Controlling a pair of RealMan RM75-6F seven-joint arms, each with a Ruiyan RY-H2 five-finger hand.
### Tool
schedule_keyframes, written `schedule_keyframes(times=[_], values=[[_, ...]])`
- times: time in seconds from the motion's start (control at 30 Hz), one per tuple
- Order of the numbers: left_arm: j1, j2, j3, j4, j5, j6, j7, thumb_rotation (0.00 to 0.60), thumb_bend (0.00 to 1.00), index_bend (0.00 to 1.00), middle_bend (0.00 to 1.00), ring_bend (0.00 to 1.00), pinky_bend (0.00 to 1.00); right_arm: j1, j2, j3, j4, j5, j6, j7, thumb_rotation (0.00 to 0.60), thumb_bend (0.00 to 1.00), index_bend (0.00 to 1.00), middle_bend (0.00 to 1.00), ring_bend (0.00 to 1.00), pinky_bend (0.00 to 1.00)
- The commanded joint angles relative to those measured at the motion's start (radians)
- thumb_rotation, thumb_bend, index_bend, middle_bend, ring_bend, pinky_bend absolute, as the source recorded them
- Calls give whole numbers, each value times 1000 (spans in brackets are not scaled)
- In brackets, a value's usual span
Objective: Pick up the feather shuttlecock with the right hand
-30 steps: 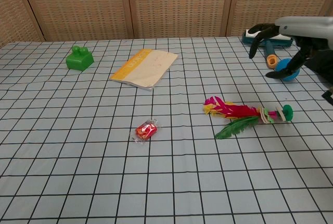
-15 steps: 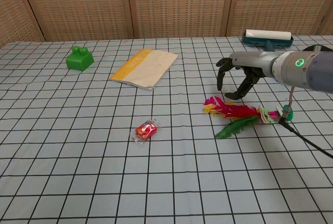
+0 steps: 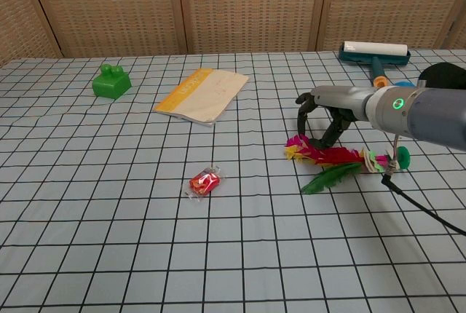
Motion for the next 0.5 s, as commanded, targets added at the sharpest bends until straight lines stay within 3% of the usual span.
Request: schedule_keyframes(times=[0.03,0.23,0.5], values=[[0,0,0,-1,1,1,0,600,0,0,0,0,0,3,-2,-4,2,3,-5,1,600,616,502,0,0,0],[-1,0,1,-1,0,0,-1,600,0,0,0,0,0,6,-17,-7,22,-4,-4,15,600,630,657,0,0,0],[-2,1,3,-2,1,1,-5,600,0,0,0,0,0,-9,-17,12,19,-63,21,78,600,694,772,9,0,0]])
